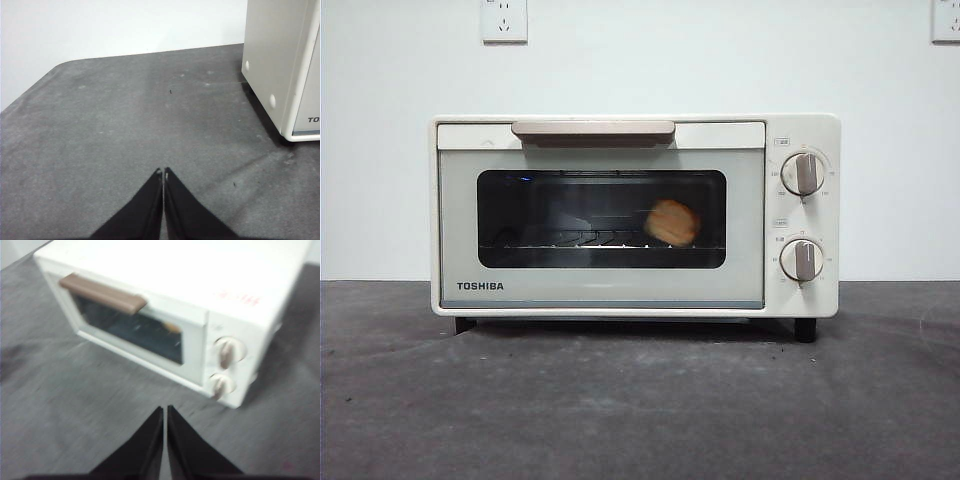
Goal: The left arm flap open the oven, the right arm pick bread and place it into oven, the left arm flap close the oven
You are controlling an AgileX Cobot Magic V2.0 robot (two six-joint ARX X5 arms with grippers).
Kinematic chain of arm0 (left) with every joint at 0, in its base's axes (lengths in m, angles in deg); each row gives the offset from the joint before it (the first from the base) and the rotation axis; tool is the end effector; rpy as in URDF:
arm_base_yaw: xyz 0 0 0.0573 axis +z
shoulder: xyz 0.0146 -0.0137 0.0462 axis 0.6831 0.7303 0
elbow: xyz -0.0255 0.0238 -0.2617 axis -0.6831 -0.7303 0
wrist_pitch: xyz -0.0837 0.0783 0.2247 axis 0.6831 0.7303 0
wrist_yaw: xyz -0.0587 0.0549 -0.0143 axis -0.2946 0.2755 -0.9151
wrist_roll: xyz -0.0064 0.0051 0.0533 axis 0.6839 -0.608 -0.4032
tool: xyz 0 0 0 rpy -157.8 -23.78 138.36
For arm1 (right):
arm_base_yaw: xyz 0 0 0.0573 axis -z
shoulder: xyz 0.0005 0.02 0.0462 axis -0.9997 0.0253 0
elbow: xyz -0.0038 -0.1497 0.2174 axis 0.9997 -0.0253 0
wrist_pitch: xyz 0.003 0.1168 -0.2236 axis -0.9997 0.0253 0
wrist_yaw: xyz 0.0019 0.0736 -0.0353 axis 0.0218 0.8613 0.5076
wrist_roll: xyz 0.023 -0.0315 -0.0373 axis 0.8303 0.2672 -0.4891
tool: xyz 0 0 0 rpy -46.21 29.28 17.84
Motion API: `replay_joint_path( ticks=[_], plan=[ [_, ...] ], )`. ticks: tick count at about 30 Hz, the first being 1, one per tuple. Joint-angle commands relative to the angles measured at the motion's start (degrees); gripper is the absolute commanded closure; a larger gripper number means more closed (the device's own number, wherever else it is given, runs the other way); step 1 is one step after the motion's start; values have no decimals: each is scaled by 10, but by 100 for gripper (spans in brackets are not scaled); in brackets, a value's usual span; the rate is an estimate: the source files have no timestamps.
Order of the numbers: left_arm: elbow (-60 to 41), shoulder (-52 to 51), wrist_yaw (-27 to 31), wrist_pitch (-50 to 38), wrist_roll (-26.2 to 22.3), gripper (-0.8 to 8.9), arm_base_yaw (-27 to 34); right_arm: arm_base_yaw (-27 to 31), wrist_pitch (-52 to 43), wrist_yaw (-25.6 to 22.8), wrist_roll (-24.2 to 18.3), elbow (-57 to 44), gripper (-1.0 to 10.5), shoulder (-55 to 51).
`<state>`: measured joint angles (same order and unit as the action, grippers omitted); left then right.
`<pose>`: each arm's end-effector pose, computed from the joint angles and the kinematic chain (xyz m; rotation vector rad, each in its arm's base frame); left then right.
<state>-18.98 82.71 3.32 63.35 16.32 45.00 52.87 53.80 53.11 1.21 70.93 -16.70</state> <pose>0.0948 0.0041 0.1568 0.1127 0.1578 0.0593 0.1059 0.0745 0.3343 0.0094 0.4746 0.5350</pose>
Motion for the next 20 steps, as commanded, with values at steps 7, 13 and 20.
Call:
replay_joint_path(
  ticks=[7, 13, 20],
  plan=[
    [-12, -1, 2, -5, 1, 802, 1, 194, -134, 59, -49, -83, 939, -110],
    [-12, -1, 2, -5, 1, 802, 1, 306, -244, 59, -57, -215, 939, -206],
    [-12, -1, 2, -5, 1, 802, 1, 338, -338, 53, -55, -367, 939, -313]
  ],
)
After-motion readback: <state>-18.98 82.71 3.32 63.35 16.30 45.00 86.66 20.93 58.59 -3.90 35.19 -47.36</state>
